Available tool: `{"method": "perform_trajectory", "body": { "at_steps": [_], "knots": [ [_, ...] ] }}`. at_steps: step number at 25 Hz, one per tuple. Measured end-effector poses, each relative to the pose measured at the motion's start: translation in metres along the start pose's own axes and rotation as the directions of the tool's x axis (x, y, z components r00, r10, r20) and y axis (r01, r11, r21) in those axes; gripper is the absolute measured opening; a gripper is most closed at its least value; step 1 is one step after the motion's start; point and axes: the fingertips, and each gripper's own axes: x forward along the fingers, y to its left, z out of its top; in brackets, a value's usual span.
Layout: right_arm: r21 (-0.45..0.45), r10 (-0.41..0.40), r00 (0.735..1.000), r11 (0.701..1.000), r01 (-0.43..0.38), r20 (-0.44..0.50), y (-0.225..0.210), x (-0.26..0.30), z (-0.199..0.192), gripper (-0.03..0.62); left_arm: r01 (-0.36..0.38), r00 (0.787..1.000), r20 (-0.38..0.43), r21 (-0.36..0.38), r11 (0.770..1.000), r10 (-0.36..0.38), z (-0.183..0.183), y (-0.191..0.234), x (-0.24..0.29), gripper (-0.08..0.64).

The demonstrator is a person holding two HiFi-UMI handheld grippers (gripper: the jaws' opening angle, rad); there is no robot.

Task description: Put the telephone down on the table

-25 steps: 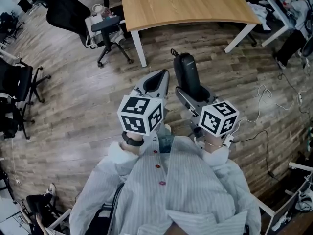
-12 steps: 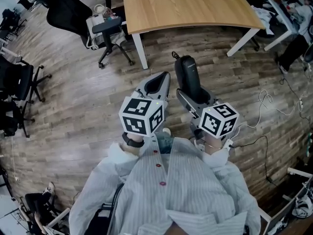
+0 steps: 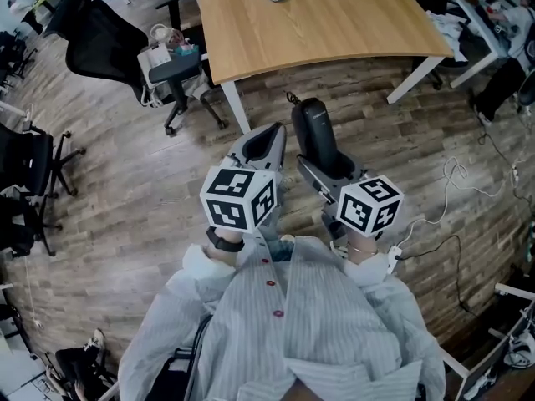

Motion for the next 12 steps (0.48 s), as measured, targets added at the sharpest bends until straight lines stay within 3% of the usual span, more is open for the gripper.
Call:
{"method": "perform_trajectory", "body": {
  "at_steps": [12],
  "knots": [
    [0.008,-0.034,0.999,0.999,0.034,-0.007,-0.037,0.078,0.05,0.29,0.034,0.999,-0.021,0.003,0.999,-0.034,0.039,0.067,0.065,0.008]
  ]
}}
